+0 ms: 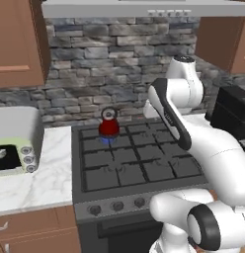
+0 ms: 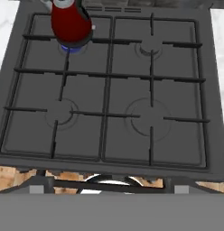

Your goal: Lower the heat of the kettle.

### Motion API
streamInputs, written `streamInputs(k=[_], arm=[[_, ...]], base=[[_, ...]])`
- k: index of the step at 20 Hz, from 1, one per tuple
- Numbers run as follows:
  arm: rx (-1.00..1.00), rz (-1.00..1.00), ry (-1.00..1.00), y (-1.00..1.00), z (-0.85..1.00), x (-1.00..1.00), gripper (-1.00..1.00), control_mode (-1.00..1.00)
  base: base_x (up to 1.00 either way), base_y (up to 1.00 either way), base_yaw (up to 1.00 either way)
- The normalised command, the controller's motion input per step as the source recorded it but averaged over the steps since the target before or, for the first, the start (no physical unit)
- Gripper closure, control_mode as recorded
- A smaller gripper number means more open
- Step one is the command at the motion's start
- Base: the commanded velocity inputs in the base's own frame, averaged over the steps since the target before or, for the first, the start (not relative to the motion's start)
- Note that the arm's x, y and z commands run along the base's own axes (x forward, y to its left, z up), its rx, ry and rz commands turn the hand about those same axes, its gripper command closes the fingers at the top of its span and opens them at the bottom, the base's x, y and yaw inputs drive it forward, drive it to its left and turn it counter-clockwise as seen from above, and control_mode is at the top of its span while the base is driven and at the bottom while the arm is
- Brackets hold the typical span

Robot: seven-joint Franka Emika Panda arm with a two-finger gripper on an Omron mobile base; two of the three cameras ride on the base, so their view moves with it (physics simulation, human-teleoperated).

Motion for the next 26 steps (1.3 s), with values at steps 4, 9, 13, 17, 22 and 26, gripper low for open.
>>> streamInputs(k=[4, 9, 13, 17, 22, 26], arm=[[0.0, 0.0, 0.0, 0.0, 0.0, 0.0, -1.0, 1.0], [0.0, 0.0, 0.0, 0.0, 0.0, 0.0, -1.0, 1.0], [0.0, 0.0, 0.0, 0.0, 0.0, 0.0, -1.0, 1.0], [0.0, 0.0, 0.0, 0.0, 0.0, 0.0, -1.0, 1.0], [0.0, 0.0, 0.0, 0.0, 0.0, 0.0, -1.0, 1.0], [0.0, 0.0, 0.0, 0.0, 0.0, 0.0, -1.0, 1.0]], base=[[0.0, -1.0, 0.0], [0.0, -0.66, 0.0], [0.02, -0.15, 0.0], [0.05, 0.06, -0.03], [0.0, 0.35, -0.07], [0.0, 0.44, -0.06]])
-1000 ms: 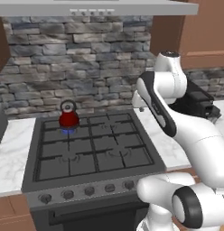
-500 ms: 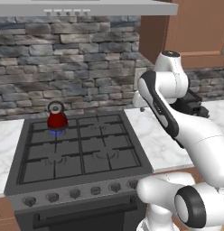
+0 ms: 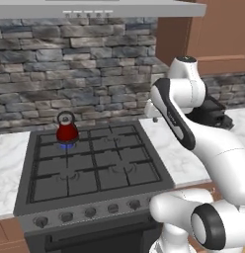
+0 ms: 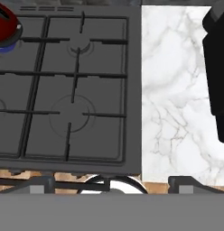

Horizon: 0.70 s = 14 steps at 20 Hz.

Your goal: Lower the heat of the kettle.

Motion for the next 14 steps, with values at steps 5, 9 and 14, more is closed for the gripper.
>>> streamInputs(k=[5, 9, 14], arm=[[0.0, 0.0, 0.0, 0.0, 0.0, 0.0, -1.0, 1.0], [0.0, 0.0, 0.0, 0.0, 0.0, 0.0, -1.0, 1.0], [0.0, 0.0, 0.0, 0.0, 0.0, 0.0, -1.0, 1.0]], base=[[0.24, 0.56, -0.03], [0.58, 0.02, 0.0], [0.76, -0.18, 0.05]])
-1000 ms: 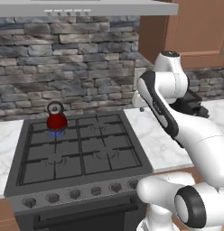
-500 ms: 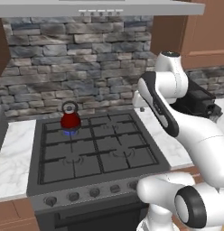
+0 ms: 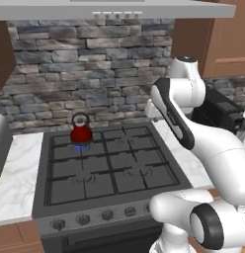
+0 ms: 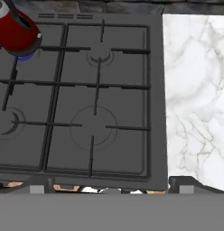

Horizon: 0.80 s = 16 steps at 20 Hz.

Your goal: Lower the heat of the kettle.

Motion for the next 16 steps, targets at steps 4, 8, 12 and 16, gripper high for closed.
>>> streamInputs(k=[4, 8, 12, 16], arm=[[0.0, 0.0, 0.0, 0.0, 0.0, 0.0, -1.0, 1.0], [0.0, 0.0, 0.0, 0.0, 0.0, 0.0, -1.0, 1.0], [0.0, 0.0, 0.0, 0.0, 0.0, 0.0, -1.0, 1.0], [0.0, 0.0, 0.0, 0.0, 0.0, 0.0, -1.0, -1.0]], base=[[0.7, -0.25, 0.08], [0.44, -0.05, 0.02], [0.19, -0.01, 0.02], [0.01, 0.0, 0.0]])
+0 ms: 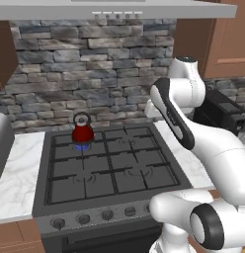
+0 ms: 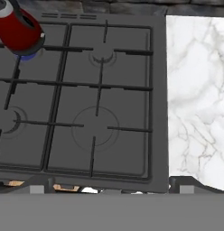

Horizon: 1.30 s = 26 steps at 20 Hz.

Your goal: Lower the heat of the kettle.

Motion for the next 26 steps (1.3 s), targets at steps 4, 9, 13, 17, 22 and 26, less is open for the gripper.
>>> streamInputs(k=[4, 9, 13, 17, 22, 26], arm=[[0.0, 0.04, -0.08, 0.12, 0.0, -0.2, -1.0, -1.0], [-0.17, 0.13, -0.21, 0.85, 0.0, -0.52, -1.0, -1.0], [-0.41, 0.21, -0.2, 1.0, -0.18, -0.53, -1.0, -1.0], [-0.48, 0.24, -0.19, 1.0, -0.38, -0.51, -1.0, -1.0], [-0.45, 0.26, -0.12, 0.93, -0.64, -0.56, -1.0, -1.0], [-0.23, 0.15, 0.0, 0.28, -0.62, -0.13, -1.0, -1.0]], base=[[0.0, 0.0, 0.0], [0.0, 0.0, 0.0], [0.0, 0.0, 0.0], [0.0, 0.0, 0.0], [0.0, 0.0, 0.0], [0.0, 0.0, 0.0]])
